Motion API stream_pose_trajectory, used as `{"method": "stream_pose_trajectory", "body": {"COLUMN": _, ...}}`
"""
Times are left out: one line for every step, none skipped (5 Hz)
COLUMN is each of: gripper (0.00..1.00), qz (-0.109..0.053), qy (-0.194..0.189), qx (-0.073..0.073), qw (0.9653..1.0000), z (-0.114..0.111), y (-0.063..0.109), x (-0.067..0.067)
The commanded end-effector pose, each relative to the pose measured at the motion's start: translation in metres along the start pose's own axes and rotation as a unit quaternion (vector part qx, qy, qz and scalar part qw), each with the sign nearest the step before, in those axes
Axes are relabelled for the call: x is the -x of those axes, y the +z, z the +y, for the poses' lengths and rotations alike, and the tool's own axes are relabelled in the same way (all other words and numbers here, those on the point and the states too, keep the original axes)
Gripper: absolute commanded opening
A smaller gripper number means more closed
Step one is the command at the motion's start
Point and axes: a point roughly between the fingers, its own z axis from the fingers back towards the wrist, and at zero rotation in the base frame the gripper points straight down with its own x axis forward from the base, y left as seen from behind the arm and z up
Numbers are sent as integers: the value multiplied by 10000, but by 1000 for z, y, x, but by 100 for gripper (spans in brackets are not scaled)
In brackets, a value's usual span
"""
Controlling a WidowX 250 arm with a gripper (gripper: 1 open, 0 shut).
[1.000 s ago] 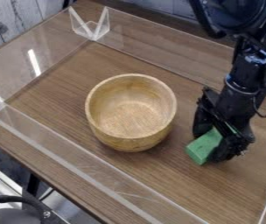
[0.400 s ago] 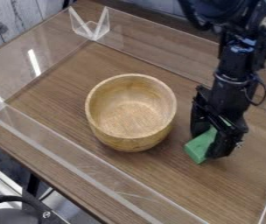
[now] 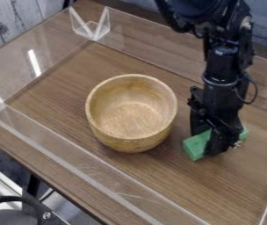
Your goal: Put the green block in the brown bowl
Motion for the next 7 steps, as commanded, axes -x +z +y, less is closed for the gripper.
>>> {"method": "stream_pose_trajectory", "body": {"gripper": 0, "qz": -177, "qy": -162, "qx": -200, "qw": 9995, "z": -5, "y": 4, "x": 0}}
{"method": "stream_pose_trajectory", "body": {"gripper": 0, "qz": -243, "qy": -261, "qx": -410, "qw": 9985, "z": -1, "y": 23, "x": 0}}
{"method": "stream_pose_trajectory", "body": {"gripper": 0, "qz": -437, "qy": -229, "qx": -393, "qw": 9980, "z": 5, "y": 32, "x": -1}}
{"method": "stream_pose_trajectory", "body": {"gripper": 0, "qz": -668, "qy": -178, "qx": -405, "qw": 9968, "z": 13, "y": 46, "x": -2}}
{"method": "stream_pose_trajectory", "body": {"gripper": 0, "qz": -991, "qy": -63, "qx": -420, "qw": 9942, "z": 15, "y": 70, "x": 4}}
{"method": "stream_pose_trajectory", "body": {"gripper": 0, "qz": -1333, "qy": 328, "qx": -451, "qw": 9895, "z": 30, "y": 94, "x": 13}}
{"method": "stream_pose_trajectory", "body": {"gripper": 0, "qz": -1222, "qy": 992, "qx": -473, "qw": 9864, "z": 64, "y": 96, "x": 27}}
